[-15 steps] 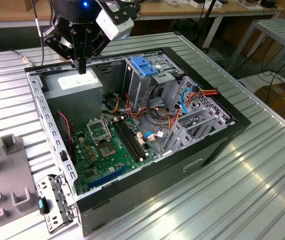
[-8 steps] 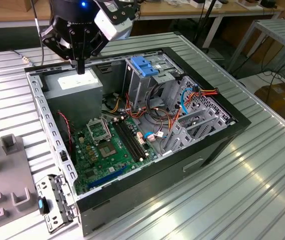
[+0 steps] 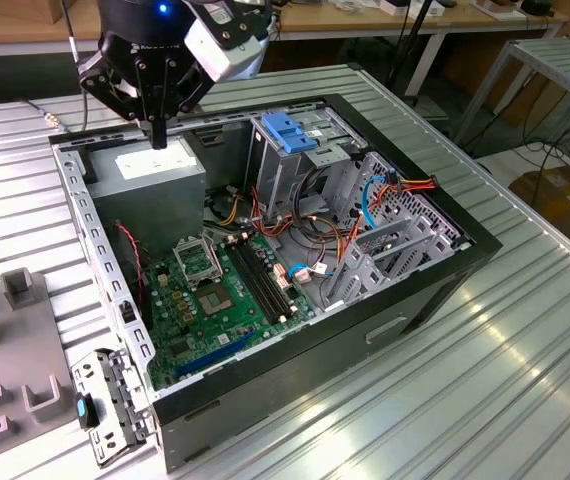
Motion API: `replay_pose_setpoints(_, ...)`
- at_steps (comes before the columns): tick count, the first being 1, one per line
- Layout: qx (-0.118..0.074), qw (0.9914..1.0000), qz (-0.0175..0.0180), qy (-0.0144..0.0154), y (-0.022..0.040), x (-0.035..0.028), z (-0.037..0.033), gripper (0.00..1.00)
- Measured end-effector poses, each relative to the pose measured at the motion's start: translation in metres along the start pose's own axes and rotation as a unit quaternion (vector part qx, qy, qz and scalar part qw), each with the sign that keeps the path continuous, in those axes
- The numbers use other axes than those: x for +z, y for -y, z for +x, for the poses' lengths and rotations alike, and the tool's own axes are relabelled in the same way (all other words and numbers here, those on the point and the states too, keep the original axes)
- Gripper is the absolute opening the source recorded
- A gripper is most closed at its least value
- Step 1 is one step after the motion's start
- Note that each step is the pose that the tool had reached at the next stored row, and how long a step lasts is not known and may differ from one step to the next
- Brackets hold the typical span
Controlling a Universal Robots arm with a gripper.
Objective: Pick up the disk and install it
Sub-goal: 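Reach for the disk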
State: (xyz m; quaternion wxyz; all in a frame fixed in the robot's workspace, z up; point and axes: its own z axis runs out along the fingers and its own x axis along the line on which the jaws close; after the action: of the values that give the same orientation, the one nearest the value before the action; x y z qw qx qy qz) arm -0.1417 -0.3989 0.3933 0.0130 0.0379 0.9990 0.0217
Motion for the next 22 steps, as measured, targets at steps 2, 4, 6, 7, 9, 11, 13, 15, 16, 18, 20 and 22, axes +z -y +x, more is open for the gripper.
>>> replay_pose_setpoints(2,0.000,1.00000,0.0000,0.0000,0.0000,0.0000,0.0008,0.11)
replay_pose_setpoints(4,0.000,1.00000,0.0000,0.0000,0.0001,0.0000,0.0017,0.11)
replay_pose_setpoints(6,0.000,1.00000,0.0000,0.0000,0.0002,-0.0001,0.0025,0.11)
replay_pose_setpoints(7,0.000,1.00000,0.0000,0.0000,0.0002,-0.0001,0.0030,0.11)
replay_pose_setpoints(9,0.000,1.00000,0.0000,0.0000,0.0003,-0.0001,0.0042,0.11)
replay_pose_setpoints(11,0.000,1.00000,0.0000,0.0000,0.0004,-0.0001,0.0050,0.11)
replay_pose_setpoints(13,0.000,1.00000,0.0000,0.0000,0.0004,-0.0001,0.0060,0.11)
replay_pose_setpoints(15,0.000,1.00000,0.0000,0.0000,0.0005,-0.0002,0.0071,0.11)
replay_pose_setpoints(16,0.000,1.00000,0.0000,0.0000,0.0006,-0.0002,0.0077,0.11)
replay_pose_setpoints(18,0.000,1.00000,0.0000,0.0000,0.0006,-0.0002,0.0086,0.11)
replay_pose_setpoints(20,0.000,1.00000,0.0000,0.0000,0.0007,-0.0002,0.0094,0.11)
replay_pose_setpoints(22,0.000,1.00000,0.0000,0.0000,0.0009,-0.0003,0.0116,0.11)
